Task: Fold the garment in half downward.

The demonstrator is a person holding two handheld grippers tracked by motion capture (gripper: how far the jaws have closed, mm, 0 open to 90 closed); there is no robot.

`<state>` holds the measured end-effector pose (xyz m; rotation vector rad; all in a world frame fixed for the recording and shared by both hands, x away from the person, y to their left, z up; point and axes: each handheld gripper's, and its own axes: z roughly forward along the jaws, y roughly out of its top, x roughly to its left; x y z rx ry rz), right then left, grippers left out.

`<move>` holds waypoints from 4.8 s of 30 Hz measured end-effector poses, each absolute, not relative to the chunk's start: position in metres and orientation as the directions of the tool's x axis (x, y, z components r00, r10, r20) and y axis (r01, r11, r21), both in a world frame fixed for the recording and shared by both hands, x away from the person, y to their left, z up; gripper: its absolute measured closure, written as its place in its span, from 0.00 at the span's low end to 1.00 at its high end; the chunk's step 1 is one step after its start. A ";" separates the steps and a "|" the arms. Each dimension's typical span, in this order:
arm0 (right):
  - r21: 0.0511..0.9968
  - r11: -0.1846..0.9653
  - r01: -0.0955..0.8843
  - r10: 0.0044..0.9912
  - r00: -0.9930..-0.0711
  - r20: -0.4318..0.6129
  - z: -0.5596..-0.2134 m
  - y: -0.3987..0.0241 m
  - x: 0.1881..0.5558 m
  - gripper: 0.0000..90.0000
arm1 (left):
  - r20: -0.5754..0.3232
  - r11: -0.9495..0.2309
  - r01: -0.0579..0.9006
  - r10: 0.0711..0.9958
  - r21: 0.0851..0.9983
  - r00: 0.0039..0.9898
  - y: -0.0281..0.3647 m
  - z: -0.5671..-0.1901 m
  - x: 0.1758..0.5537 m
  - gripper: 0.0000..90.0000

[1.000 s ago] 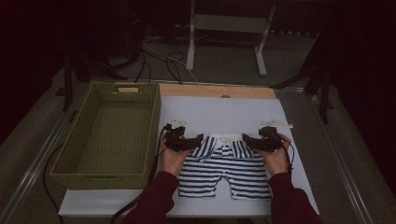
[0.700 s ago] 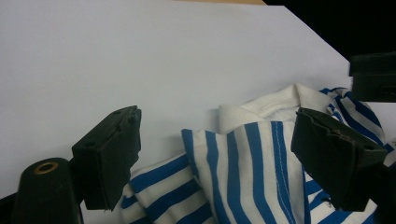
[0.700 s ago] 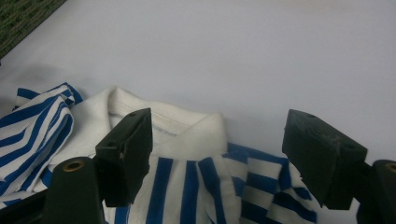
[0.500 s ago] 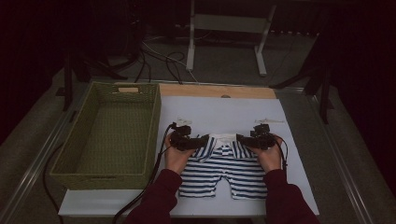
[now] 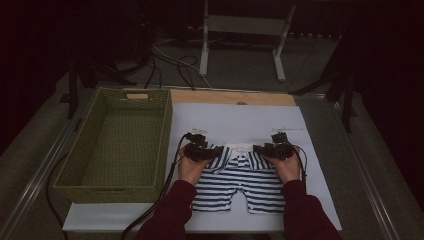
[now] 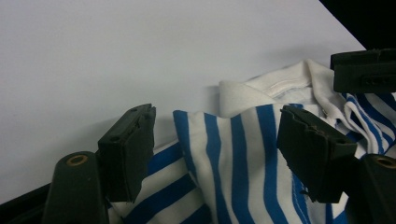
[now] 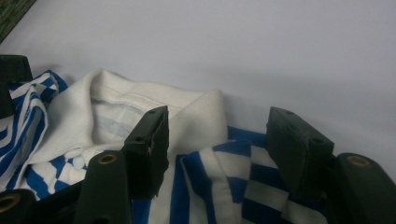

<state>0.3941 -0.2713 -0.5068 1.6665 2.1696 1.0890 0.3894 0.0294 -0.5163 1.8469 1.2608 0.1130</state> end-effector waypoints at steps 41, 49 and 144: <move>0.650 0.093 0.754 0.872 -0.376 0.312 -0.505 -0.270 0.392 0.89 | -0.383 -0.088 0.709 0.791 0.700 0.477 0.031 -0.510 0.390 0.97; 0.681 0.095 0.726 0.860 -0.405 0.312 -0.495 -0.272 0.383 0.89 | -0.375 -0.090 0.682 0.779 0.726 0.502 0.033 -0.500 0.379 0.96; 0.763 0.091 0.641 0.840 -0.460 0.286 -0.480 -0.284 0.323 0.91 | -0.419 -0.248 0.665 0.611 0.704 0.672 0.012 -0.499 0.342 0.99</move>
